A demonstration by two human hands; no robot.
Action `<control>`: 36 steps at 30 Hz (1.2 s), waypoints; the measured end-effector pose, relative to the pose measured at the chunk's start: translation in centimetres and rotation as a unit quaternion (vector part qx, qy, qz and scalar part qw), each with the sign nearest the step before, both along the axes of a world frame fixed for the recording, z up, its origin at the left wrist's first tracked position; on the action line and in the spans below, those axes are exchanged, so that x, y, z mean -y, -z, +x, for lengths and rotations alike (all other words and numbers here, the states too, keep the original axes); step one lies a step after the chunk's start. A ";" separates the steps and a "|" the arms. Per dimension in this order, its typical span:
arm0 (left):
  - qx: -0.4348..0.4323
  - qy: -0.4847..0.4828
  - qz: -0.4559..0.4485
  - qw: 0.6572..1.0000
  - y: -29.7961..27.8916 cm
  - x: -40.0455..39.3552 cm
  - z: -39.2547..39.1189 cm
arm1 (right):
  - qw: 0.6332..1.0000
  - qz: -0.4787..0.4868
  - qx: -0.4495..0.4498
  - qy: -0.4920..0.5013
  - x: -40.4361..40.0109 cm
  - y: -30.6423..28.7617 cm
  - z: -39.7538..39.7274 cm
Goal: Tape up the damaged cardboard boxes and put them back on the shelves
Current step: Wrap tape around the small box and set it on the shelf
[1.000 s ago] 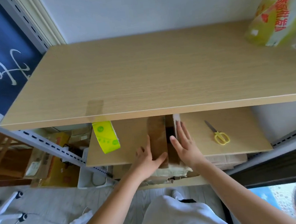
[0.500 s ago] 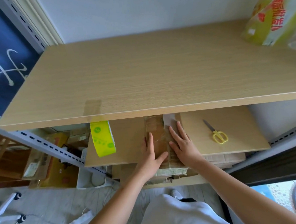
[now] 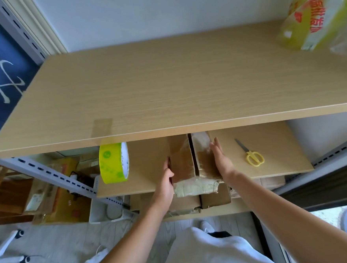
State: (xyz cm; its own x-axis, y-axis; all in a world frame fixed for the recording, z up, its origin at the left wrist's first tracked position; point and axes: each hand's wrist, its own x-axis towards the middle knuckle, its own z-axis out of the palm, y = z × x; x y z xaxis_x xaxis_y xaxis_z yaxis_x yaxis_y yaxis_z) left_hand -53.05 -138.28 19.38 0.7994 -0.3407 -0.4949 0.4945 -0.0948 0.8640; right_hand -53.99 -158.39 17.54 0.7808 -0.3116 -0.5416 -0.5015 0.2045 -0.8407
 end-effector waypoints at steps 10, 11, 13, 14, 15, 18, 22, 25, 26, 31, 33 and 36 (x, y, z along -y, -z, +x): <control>-0.047 -0.026 0.082 0.995 2.3 0.4 -1.6 | 0.981 -0.156 0.026 -0.116 -1.2 -0.8 0.0; -0.094 -0.068 0.072 0.991 2.3 0.8 -1.7 | 0.972 -0.191 0.006 -0.134 -1.6 -1.0 0.2; -0.180 -0.143 0.027 0.973 2.0 1.9 -1.8 | 0.969 -0.204 -0.028 -0.134 -1.9 -1.3 1.0; -0.215 -0.172 0.003 0.961 1.8 2.3 -1.7 | 0.975 -0.185 -0.036 -0.120 -1.9 -1.3 1.4; -0.236 -0.188 -0.017 0.953 1.9 2.6 -1.5 | 0.979 -0.169 -0.041 -0.107 -1.8 -1.2 1.8; -0.238 -0.197 -0.057 0.949 2.5 2.6 -1.0 | 0.982 -0.158 -0.053 -0.085 -1.5 -0.9 2.5; -0.234 -0.232 -0.019 0.944 3.6 3.7 -0.9 | 0.978 -0.185 -0.062 -0.077 -2.1 -0.8 2.3; -0.241 -0.216 0.036 0.945 3.9 4.5 0.4 | 0.972 -0.213 -0.069 -0.069 -2.8 -1.0 2.5; -0.251 -0.208 0.038 0.945 3.8 4.7 0.9 | 0.971 -0.219 -0.070 -0.066 -2.9 -1.1 2.6; -0.295 -0.264 -0.008 0.918 3.7 4.3 1.9 | 0.963 -0.237 -0.091 -0.089 -3.5 -1.3 2.9; -0.290 -0.266 -0.008 0.919 3.9 4.1 1.6 | 0.960 -0.237 -0.113 -0.102 -3.9 -1.7 3.1; -0.271 -0.249 -0.015 0.930 4.1 3.8 0.8 | 0.946 -0.261 -0.155 -0.113 -4.4 -2.1 3.5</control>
